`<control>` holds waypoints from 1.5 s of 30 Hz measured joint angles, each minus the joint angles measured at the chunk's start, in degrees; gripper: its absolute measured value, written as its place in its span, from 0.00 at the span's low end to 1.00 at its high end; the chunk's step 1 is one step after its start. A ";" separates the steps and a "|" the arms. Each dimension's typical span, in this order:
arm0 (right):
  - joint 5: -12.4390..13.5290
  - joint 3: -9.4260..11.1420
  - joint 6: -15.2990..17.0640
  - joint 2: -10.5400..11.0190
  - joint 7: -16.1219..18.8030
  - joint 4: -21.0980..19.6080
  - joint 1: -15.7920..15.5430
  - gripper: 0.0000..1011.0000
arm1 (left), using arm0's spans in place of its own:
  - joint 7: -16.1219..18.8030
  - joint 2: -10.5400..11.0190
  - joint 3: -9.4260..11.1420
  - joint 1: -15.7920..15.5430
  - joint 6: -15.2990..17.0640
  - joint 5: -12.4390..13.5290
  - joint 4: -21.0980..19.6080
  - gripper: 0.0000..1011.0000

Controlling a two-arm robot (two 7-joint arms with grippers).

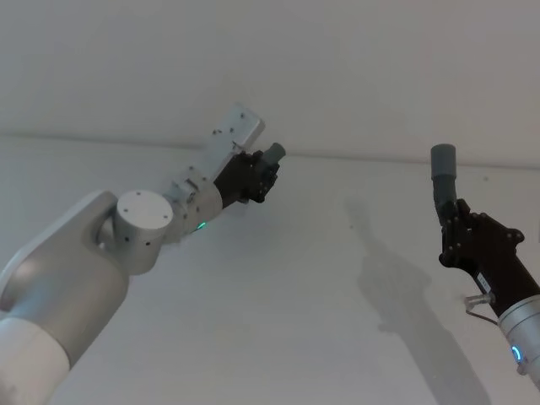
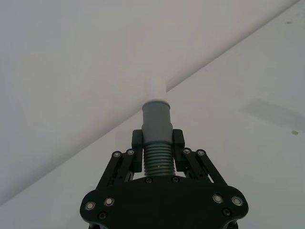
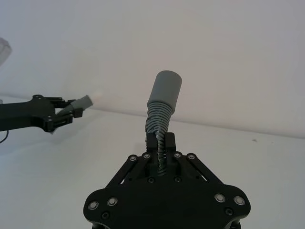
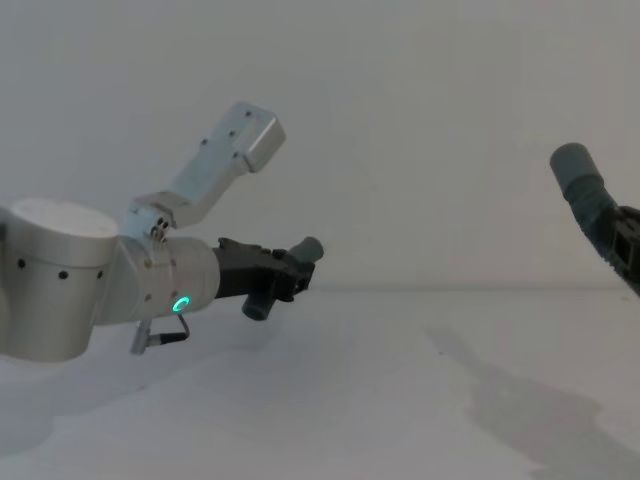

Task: Use both hands to pick up one end of the pipe from the table, align the ends, and insert them.

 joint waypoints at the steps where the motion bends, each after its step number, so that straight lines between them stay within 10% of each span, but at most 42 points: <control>1: 0.00 0.00 0.00 0.00 0.00 0.00 0.00 0.07 | 0.20 0.20 -0.08 0.39 0.00 -0.05 -0.61 0.34; 45: 0.00 0.00 0.00 0.00 0.00 0.00 0.00 0.07 | 12.15 10.84 -4.16 21.85 -0.06 -2.71 -33.44 0.34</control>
